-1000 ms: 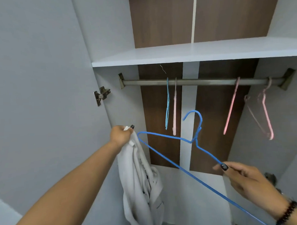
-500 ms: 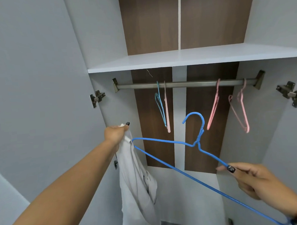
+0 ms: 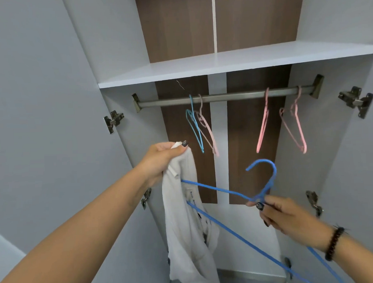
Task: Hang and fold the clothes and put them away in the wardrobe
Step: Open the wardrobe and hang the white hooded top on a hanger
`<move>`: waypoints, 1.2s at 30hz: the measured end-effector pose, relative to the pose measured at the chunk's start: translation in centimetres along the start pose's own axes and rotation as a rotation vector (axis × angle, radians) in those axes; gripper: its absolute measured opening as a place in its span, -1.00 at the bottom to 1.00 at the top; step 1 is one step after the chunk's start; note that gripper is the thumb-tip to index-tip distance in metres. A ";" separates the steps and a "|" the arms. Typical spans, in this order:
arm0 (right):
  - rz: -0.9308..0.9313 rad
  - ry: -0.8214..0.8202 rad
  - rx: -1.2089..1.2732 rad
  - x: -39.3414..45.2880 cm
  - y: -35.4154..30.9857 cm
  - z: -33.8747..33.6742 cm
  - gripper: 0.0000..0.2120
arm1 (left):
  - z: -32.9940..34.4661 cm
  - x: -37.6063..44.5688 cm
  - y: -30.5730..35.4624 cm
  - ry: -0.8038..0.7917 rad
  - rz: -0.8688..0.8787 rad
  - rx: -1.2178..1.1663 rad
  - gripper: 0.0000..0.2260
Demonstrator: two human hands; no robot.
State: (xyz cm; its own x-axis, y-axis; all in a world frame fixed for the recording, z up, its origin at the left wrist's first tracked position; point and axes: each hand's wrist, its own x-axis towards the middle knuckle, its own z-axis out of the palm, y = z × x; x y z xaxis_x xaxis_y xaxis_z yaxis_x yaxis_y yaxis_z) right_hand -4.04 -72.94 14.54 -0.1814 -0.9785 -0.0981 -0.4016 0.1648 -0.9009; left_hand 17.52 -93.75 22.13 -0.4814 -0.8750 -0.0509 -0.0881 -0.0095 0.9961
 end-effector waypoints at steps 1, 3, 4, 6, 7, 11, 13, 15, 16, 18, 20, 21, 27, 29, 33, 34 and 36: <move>-0.029 0.032 -0.026 0.3 -0.3 0.9 -0.74 | 0.6 -0.4 0.2 -0.025 0.003 0.001 -0.89; -0.074 0.133 -0.056 1.1 -0.5 2.3 -0.79 | 1.5 -0.9 0.7 -0.030 0.009 -0.010 -0.89; -0.091 0.168 -0.062 1.5 -0.4 2.8 -0.80 | 1.8 -1.2 0.9 -0.021 0.009 -0.032 -0.90; -0.093 0.151 -0.097 2.1 -0.4 3.8 -0.81 | 2.1 -1.5 1.3 -0.008 0.009 -0.083 -0.90; -0.086 0.116 -0.120 2.3 -0.5 4.3 -0.79 | 2.3 -1.8 1.5 -0.017 0.012 -0.101 -0.90; -0.042 0.169 -0.100 3.3 -1.1 6.0 -0.77 | 3.6 -3.1 1.4 -0.095 0.041 -0.046 -0.88; -0.057 0.286 -0.032 3.9 -1.4 6.1 -0.76 | 3.9 -3.5 1.1 -0.084 0.037 -0.021 -0.87; -0.075 0.386 0.065 4.5 -1.2 5.9 -0.74 | 3.6 -3.9 0.6 -0.061 0.009 -0.037 -0.85; -0.092 0.423 0.103 4.6 -1.0 5.7 -0.73 | 3.3 -4.1 0.3 -0.049 -0.004 -0.029 -0.85; -0.118 0.470 0.160 4.5 -1.0 5.5 -0.75 | 2.5 -4.3 -0.8 0.013 0.023 0.115 -0.84; -0.136 0.482 0.230 4.3 -1.0 5.1 -0.79 | 1.5 -4.1 -2.1 0.092 0.132 0.378 -0.76; -0.149 0.475 0.258 4.2 -1.1 5.0 -0.80 | 1.0 -3.9 -2.6 0.116 0.206 0.522 -0.76; -0.258 0.413 0.320 4.1 -2.3 4.3 -0.80 | -0.3 -2.7 -3.4 -0.015 0.708 1.083 -0.76; -0.291 0.398 0.304 4.4 -2.6 3.8 -0.78 | 0.0 -2.3 -2.5 -0.042 0.742 1.188 -0.73; -0.335 0.404 0.188 4.9 -3.1 2.8 -0.78 | -0.4 -0.9 -1.5 -0.171 0.708 1.293 -0.59; -0.339 0.411 0.161 5.2 -3.2 2.4 -0.81 | -0.5 -0.5 -1.6 -0.173 0.693 1.251 -0.55; -0.321 0.416 0.139 5.9 -3.4 1.7 -0.86 | -0.3 -0.1 -2.0 -0.126 0.671 1.135 -0.53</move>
State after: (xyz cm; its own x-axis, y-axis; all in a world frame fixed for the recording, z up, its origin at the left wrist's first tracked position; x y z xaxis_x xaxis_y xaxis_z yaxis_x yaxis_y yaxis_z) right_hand -2.20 -79.48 16.30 -0.4204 -0.8408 0.3410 -0.3776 -0.1796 -0.9084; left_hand 17.95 -93.78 20.16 -0.7893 -0.4995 0.3570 -0.4488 0.8662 0.2198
